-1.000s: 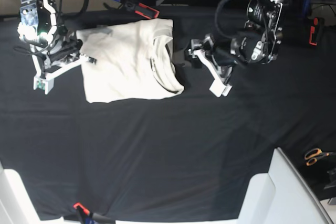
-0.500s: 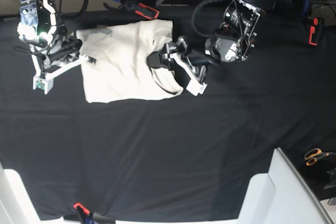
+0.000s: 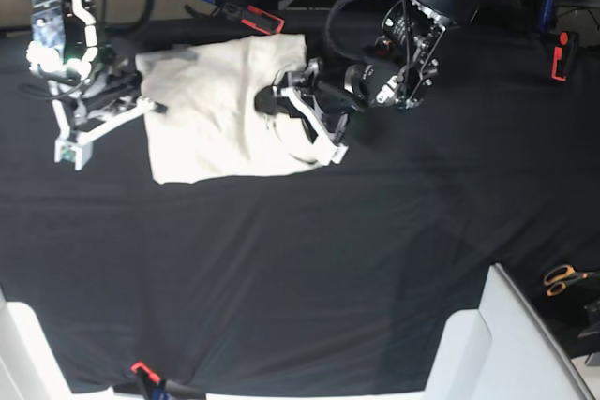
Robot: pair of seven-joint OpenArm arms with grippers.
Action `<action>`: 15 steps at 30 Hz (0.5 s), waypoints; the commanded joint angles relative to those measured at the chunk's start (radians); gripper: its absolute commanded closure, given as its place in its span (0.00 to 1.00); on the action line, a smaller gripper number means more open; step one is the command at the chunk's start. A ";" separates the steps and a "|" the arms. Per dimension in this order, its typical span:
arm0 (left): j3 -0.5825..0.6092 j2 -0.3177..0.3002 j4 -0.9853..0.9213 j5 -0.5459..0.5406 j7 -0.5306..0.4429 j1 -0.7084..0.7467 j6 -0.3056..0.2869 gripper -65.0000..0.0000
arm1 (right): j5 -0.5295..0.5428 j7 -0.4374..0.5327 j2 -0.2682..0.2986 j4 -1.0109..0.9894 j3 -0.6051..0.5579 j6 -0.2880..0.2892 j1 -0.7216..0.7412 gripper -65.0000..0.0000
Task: Fold the T-shirt properly
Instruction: 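Move left gripper to the folded bundle's edge and grasp it, then rotate and drag the bundle with left gripper toward the table center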
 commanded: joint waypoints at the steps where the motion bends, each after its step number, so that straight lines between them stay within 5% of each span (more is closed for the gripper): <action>1: 0.000 0.011 -0.030 0.028 0.003 -0.008 0.016 1.00 | -0.005 0.016 0.006 0.016 0.007 0.003 0.005 0.99; 11: 0.008 -0.022 0.079 0.048 0.012 -0.043 0.018 1.00 | -0.006 0.016 0.009 0.016 0.009 0.003 0.008 0.99; 15: 0.008 -0.066 0.113 0.048 0.151 -0.126 0.018 1.00 | -0.006 0.018 0.009 0.016 0.010 0.003 0.010 0.99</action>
